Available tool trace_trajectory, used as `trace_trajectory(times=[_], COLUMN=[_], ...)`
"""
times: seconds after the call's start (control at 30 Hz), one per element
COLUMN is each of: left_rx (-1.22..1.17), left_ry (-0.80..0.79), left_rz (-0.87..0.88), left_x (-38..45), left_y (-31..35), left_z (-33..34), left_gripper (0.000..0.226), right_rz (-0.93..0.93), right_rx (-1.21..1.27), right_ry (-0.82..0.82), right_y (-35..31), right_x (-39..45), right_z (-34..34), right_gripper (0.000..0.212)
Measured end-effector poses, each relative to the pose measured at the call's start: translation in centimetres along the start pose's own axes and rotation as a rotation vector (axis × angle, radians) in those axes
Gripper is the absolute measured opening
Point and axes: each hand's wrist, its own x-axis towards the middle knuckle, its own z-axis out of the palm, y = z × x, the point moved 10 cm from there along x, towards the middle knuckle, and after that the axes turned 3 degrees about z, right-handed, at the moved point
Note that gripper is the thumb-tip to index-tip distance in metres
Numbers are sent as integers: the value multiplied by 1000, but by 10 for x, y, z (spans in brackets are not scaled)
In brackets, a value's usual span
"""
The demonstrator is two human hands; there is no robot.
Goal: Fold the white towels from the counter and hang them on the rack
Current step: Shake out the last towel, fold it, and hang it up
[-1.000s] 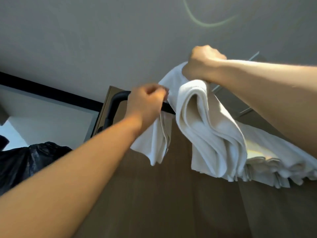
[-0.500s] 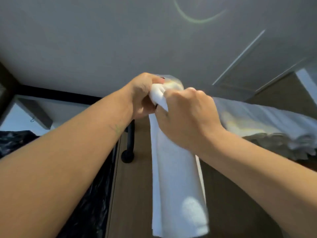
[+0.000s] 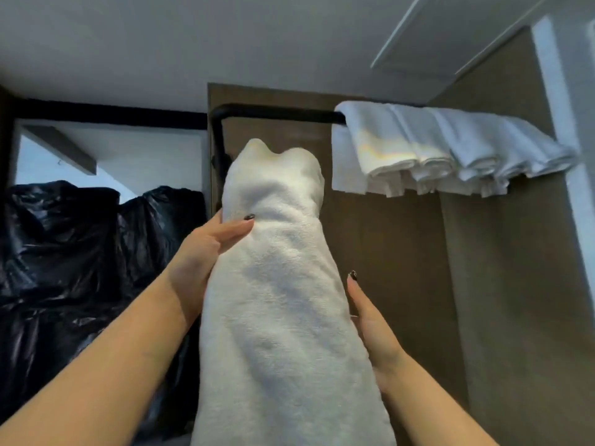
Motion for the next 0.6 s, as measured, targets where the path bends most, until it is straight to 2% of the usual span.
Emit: trace_trajectory(times=[0.03,0.07,0.1,0.13,0.17,0.27,0.37,0.43,0.53,0.6], left_rx=[-15,-27,-22,18,76,102,-44,-72,-104,-103], left_ry=[-2,18,56,123,204,394,428,437,446,445], left_rz=[-36,-76,-116,-146,-186,-400,-653,-758,-823,-842], left_x=[-13,-28,-43,-59,-78,-146,-215,-243,-262,-266], left_y=[-14,-33,-52,-72,-95,-174,-242,-266,-286,-289], left_z=[3,-1,-8,-20,-36,-77,-86,-94,-108,-112], left_gripper=[43,42,43,45,47,35,20,21,26,24], right_rz=[3,9,61,137,94,272,487,558,428,403], right_rx=[43,61,189,359,455,602,399,290,73,45], right_ry=[91,106,23,-47,-37,-27,71,132,255,236], right_y=[12,18,37,57,65,134,220,249,241,237], right_x=[-8,-24,-35,-45,-58,-99,-112,-120,-114,-105], right_z=[-17,-21,-13,-10,-12,-12,-39,-62,-92,-94], right_gripper=[74,82,83,77,65,62,24,30,29,31])
